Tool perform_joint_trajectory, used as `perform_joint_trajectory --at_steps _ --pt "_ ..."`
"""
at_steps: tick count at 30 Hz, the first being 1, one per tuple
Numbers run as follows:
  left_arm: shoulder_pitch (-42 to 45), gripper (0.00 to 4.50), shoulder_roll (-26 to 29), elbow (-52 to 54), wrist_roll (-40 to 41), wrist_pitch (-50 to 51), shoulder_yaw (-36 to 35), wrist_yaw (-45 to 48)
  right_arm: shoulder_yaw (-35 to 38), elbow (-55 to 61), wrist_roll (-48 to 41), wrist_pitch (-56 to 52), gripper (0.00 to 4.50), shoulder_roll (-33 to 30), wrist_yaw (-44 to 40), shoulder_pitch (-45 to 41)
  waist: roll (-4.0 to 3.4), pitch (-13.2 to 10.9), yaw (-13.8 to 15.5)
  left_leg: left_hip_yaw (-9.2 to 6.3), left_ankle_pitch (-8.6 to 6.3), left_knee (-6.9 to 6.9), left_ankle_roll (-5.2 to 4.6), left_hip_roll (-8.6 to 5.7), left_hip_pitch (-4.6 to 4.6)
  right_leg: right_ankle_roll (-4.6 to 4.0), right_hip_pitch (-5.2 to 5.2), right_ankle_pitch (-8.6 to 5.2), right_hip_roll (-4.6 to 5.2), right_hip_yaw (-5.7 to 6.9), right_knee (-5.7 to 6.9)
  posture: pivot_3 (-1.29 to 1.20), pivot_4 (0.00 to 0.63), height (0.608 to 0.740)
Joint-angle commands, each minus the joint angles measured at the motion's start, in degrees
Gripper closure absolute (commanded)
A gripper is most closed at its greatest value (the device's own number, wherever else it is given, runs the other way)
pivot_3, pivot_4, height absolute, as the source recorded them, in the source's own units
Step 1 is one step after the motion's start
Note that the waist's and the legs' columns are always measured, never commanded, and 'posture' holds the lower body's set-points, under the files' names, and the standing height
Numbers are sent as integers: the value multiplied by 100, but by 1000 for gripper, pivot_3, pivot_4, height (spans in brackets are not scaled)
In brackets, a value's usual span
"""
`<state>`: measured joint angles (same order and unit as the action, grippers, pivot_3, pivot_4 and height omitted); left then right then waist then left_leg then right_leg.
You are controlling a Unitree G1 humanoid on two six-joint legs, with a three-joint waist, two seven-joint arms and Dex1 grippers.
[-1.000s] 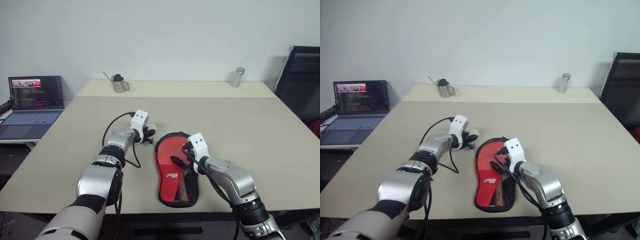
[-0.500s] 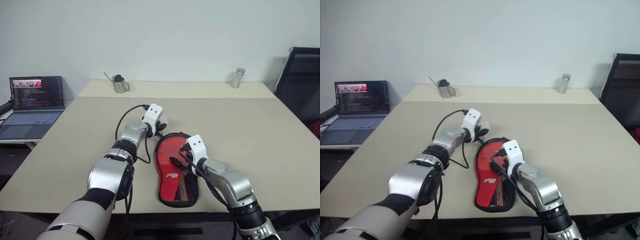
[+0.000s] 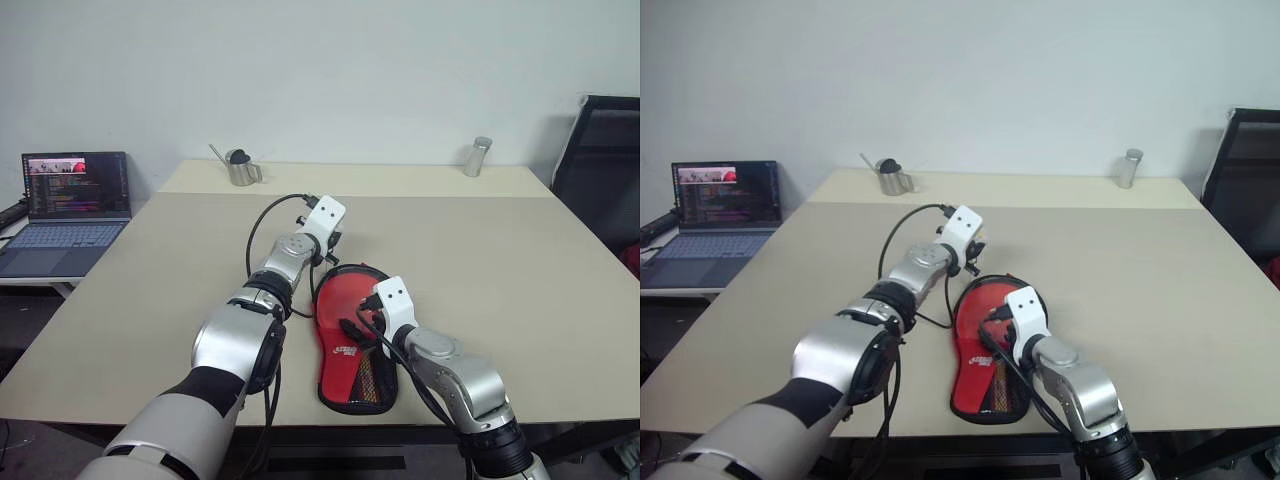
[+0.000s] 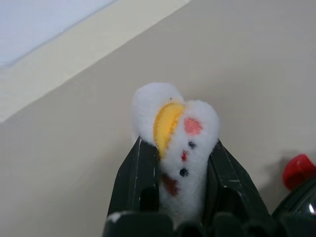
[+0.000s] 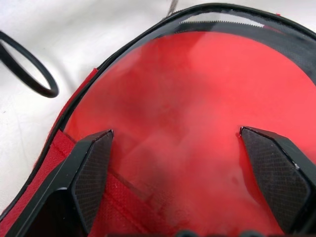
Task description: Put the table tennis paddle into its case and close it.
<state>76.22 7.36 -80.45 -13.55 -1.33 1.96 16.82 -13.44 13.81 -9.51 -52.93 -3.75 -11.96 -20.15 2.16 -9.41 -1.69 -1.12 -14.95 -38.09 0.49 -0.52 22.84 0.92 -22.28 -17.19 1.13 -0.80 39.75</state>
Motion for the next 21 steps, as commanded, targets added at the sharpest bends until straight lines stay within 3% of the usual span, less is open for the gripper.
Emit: perform_joint_trajectory --at_steps 1,10,14,21 --pt "485 3821 -72 212 -110 -334 17 -203 -195 -319 -16 -559 0 23 35 390 0 0 0 0 0 0 0 0 0 0 0 0 0 0 0 0 150 740" --pt "600 3824 -621 188 -282 -367 56 -69 -156 -170 28 -638 0 -30 66 431 2 -1 15 0 0 1 0 -2 2 1 0 0 0 1 -5 0 150 740" --pt "177 3825 -858 159 -709 -382 554 407 -107 -186 40 -615 0 36 91 416 0 0 19 -1 0 2 0 -5 4 1 1 0 0 1 -8 0 150 740" --pt "-193 3825 -860 168 -863 -360 789 629 -83 -208 64 -591 0 93 75 414 -4 6 18 -3 0 4 0 -4 1 0 4 0 0 1 -12 0 150 740"
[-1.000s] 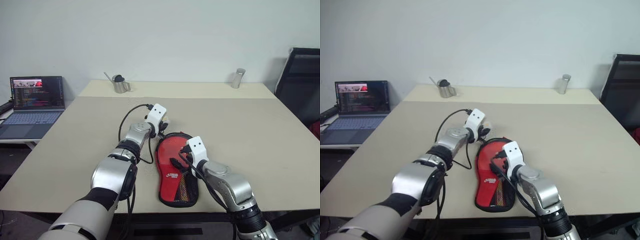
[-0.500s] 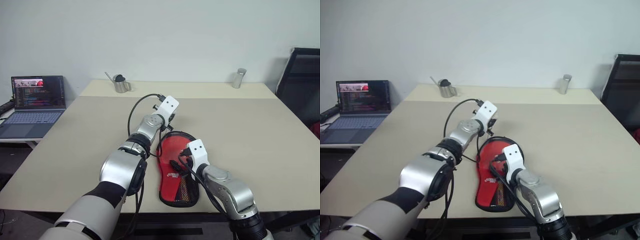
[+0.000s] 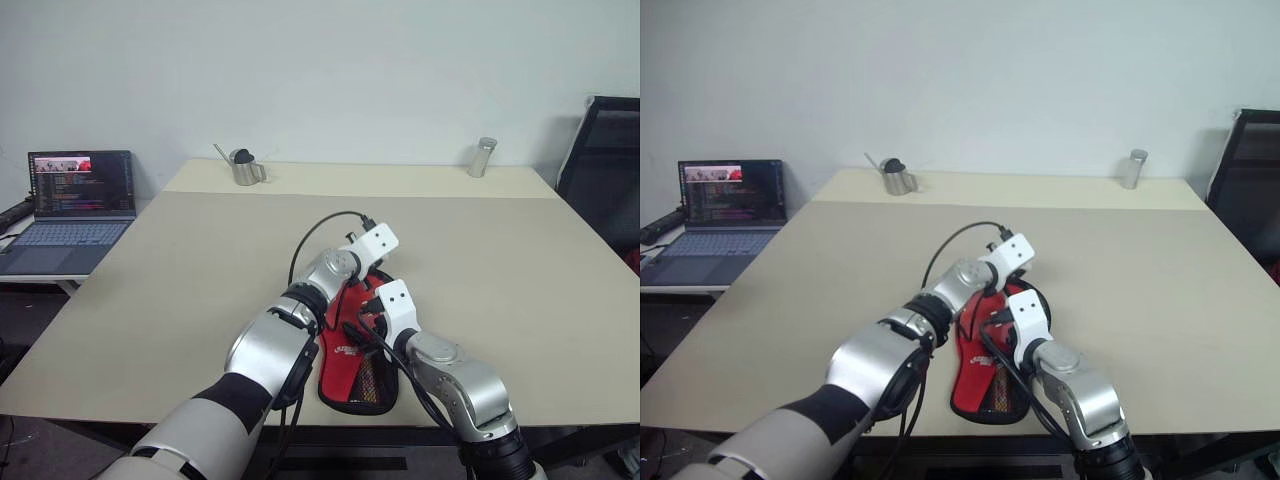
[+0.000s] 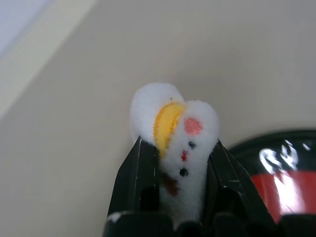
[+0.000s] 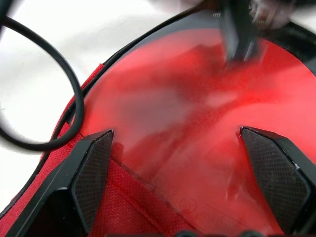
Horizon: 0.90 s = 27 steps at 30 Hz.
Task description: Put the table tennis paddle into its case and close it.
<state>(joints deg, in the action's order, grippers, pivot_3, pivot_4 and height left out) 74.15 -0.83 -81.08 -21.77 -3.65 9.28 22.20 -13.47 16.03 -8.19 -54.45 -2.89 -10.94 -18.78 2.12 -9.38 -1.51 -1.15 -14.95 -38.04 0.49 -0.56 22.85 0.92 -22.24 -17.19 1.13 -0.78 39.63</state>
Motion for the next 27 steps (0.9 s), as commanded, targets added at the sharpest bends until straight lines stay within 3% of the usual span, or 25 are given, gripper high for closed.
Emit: perform_joint_trajectory --at_steps 1,9,17,22,27 --pt "-7 3476 -30 234 -34 -122 50 75 -82 -435 -65 -437 0 11 -29 277 0 3 0 0 0 0 0 0 -1 0 2 0 0 -1 -1 0 150 740" --pt "-73 692 37 243 -10 -131 24 83 -73 -496 -50 -415 0 34 -52 236 -1 3 -10 0 0 0 0 0 -2 0 2 0 0 0 -2 0 150 740" --pt "2 692 90 302 337 -227 -305 261 -55 -603 -37 -385 0 37 -86 129 -2 7 -15 0 0 -1 0 1 -4 0 3 0 0 -1 3 0 150 740" --pt "47 692 326 372 816 -98 -747 710 -8 -663 -44 -374 0 22 -114 76 -3 8 -36 1 0 -1 0 1 -7 0 3 0 -2 -1 7 0 150 740" --pt "-142 692 659 447 837 -215 -723 970 39 -739 -21 -350 0 2 -161 0 -4 9 -37 1 1 -2 2 3 -11 0 3 0 -3 -2 15 0 150 740"
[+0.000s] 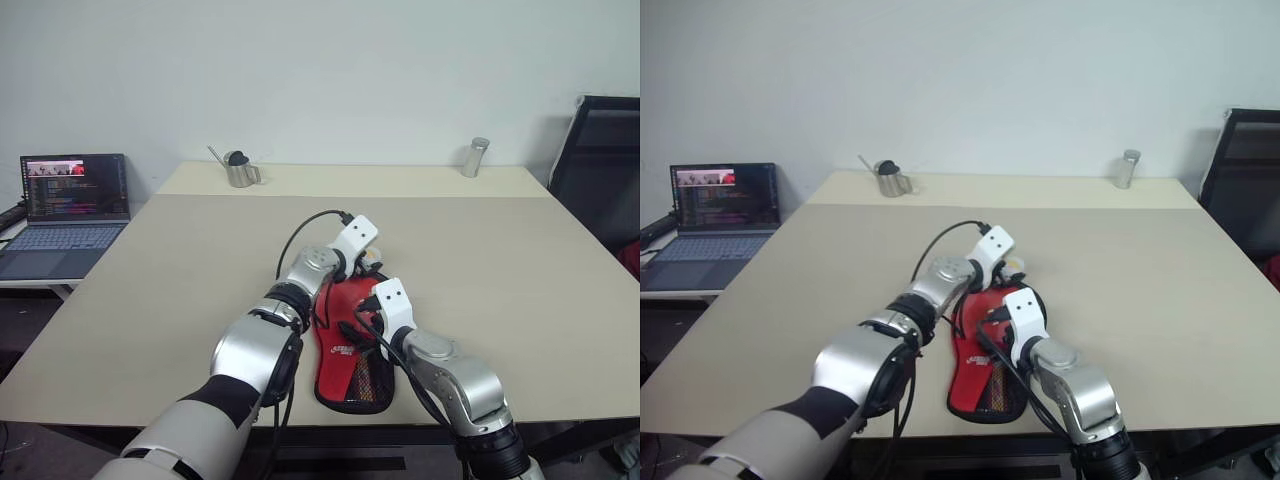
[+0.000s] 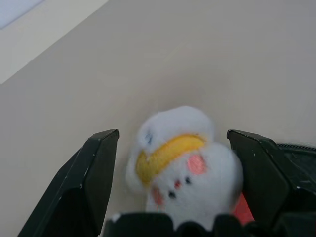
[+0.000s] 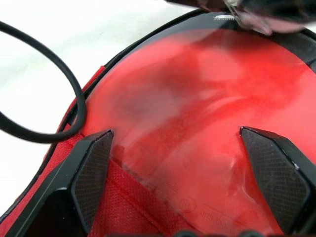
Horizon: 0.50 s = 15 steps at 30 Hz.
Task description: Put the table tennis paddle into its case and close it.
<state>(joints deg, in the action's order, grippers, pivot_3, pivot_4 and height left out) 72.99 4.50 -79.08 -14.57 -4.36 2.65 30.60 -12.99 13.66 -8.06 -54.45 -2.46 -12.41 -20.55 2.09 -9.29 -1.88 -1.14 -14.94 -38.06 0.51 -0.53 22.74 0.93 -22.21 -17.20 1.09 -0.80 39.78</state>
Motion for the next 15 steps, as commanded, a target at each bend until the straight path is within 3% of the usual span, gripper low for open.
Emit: perform_joint_trajectory --at_steps 1,11,15 --pt "-56 692 202 264 133 -161 -67 188 -6 -511 -35 -345 0 -47 -24 168 0 1 0 0 1 0 1 0 -2 0 1 0 0 0 2 0 150 740" --pt "-528 692 1055 671 851 -179 -610 902 18 -398 -76 -365 0 -87 -102 172 0 2 2 0 3 -2 5 3 -6 0 0 0 -1 0 12 0 150 740" --pt "-985 692 1281 1320 1605 228 -1013 2009 71 -269 -133 -436 0 -101 -176 144 0 3 3 -1 3 -2 5 3 -5 -1 0 0 0 0 10 0 150 740"
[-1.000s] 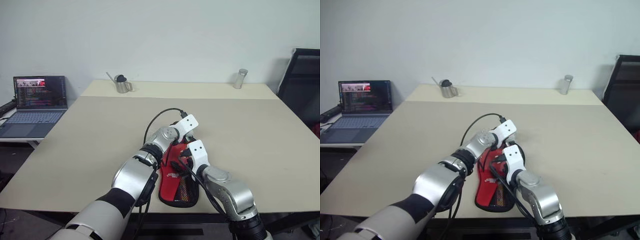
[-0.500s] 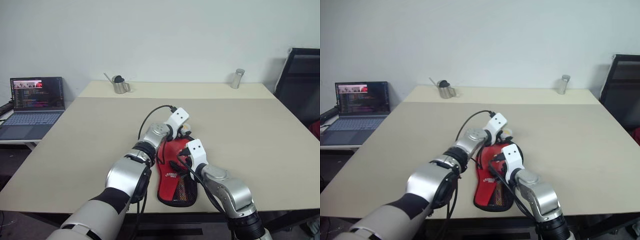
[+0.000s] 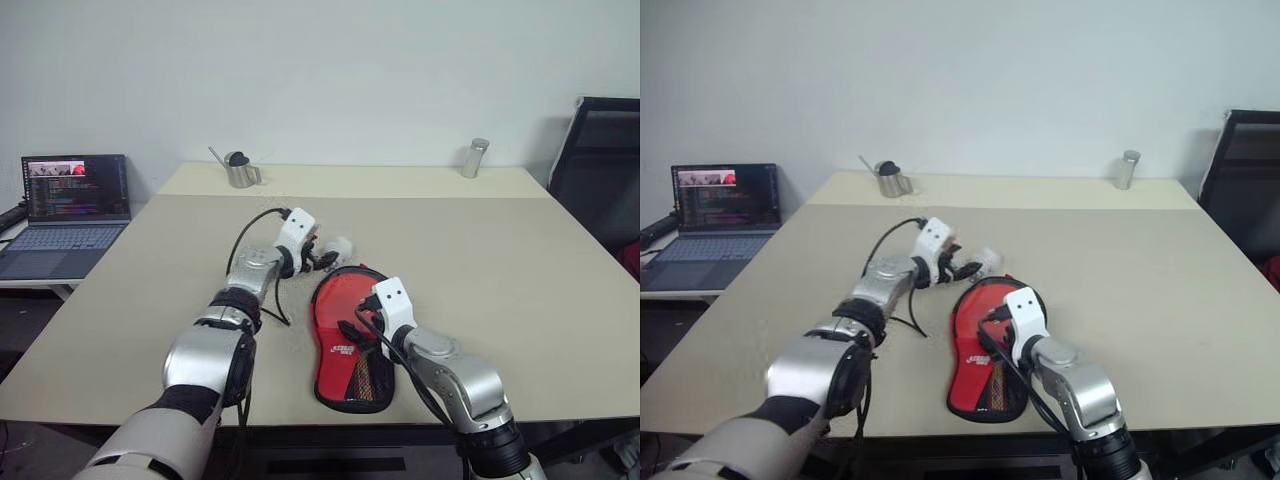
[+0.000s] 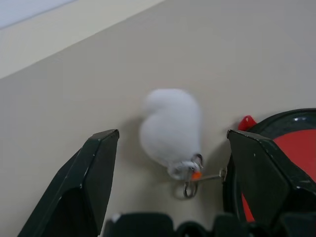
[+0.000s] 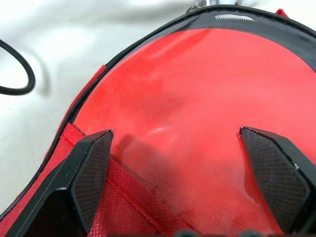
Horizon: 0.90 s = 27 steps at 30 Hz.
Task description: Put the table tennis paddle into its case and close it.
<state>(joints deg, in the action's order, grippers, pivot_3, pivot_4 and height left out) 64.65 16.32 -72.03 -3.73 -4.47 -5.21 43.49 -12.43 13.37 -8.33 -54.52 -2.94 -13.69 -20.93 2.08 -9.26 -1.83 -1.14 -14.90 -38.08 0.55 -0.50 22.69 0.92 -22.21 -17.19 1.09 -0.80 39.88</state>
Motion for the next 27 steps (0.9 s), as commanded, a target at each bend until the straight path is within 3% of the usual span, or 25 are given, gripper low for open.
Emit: perform_joint_trajectory --at_steps 1,9,19,27 --pt "-259 692 138 805 610 340 -225 901 24 -230 -114 -442 0 -62 -58 166 0 0 -1 0 0 0 0 0 0 0 0 0 0 -1 0 0 150 740" --pt "-1199 692 438 2489 1152 1412 -121 1677 93 -183 -204 -448 0 -130 -196 10 0 0 -1 -4 0 1 0 1 2 -1 -1 0 0 -1 -1 0 150 740" --pt "-1844 692 663 3410 1380 1970 -204 1297 617 163 -579 -432 0 -340 -433 -146 -2 -1 12 -8 0 1 0 1 8 -1 -3 0 2 1 -4 0 150 740" --pt "-2363 692 779 4530 1800 2503 -54 1611 1315 -391 -940 140 0 -828 -883 -1048 -13 -18 1 -7 0 5 0 1 17 -2 -11 0 3 2 -9 0 150 740"
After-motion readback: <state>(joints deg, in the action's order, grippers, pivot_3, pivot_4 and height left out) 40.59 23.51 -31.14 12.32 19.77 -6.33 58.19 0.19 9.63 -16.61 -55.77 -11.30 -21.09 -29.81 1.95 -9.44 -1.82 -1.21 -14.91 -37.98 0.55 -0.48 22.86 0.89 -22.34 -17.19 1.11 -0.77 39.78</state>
